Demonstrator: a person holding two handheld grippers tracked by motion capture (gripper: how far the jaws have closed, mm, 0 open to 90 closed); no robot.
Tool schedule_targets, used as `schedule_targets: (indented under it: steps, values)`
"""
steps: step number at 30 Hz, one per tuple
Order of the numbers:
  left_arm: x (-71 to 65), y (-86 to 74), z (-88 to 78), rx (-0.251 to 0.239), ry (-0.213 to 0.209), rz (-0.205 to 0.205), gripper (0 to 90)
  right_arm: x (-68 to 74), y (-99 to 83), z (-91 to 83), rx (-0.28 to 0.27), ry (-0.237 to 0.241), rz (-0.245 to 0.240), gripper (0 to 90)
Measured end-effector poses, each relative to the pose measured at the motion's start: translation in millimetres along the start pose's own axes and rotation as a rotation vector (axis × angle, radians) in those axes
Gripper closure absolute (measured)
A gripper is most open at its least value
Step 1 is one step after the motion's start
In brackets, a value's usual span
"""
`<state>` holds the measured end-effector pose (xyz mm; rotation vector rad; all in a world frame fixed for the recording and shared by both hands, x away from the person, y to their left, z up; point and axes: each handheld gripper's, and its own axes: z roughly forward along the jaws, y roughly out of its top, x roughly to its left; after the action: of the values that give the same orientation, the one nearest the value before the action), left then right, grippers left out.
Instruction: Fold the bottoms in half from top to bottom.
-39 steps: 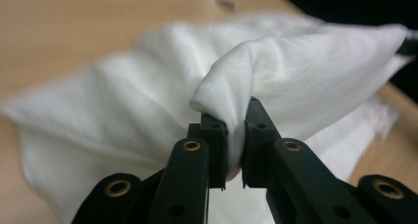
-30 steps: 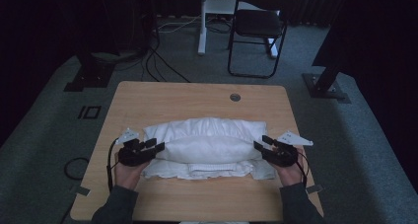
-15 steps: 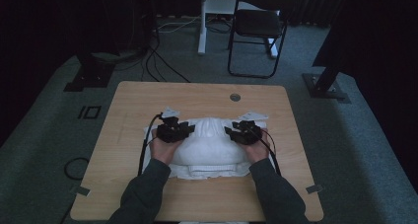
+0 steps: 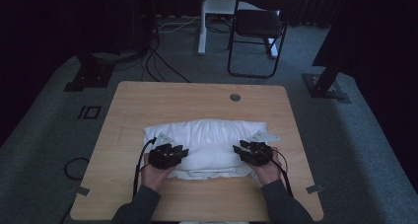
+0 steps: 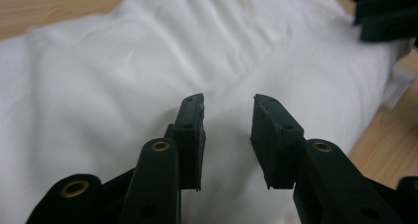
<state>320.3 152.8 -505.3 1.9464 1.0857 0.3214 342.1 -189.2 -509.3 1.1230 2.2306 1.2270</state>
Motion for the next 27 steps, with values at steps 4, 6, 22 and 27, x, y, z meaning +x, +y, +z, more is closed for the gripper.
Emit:
schedule_targets:
  steps: [4, 6, 22, 27]
  values:
    - [5.2, -27.9, 0.7, 0.08, 0.081, 0.019, 66.4, -0.2, -16.8, -4.7, 0.05, -0.022, -0.016, 62.6]
    - [11.2, -39.8, 6.5, 0.118, 0.119, 0.018, 67.0, -0.8, -28.2, -1.8, 0.079, -0.022, -0.011, 64.9]
    - [51.3, -20.3, -9.9, -0.057, 0.194, -0.101, 20.9, -4.9, -47.0, 17.2, 0.124, -0.006, 0.024, 65.1]
    - [80.2, -24.3, 5.6, 0.047, 0.297, -0.179, 13.2, -3.8, -45.8, 19.0, 0.122, -0.015, 0.032, 64.8]
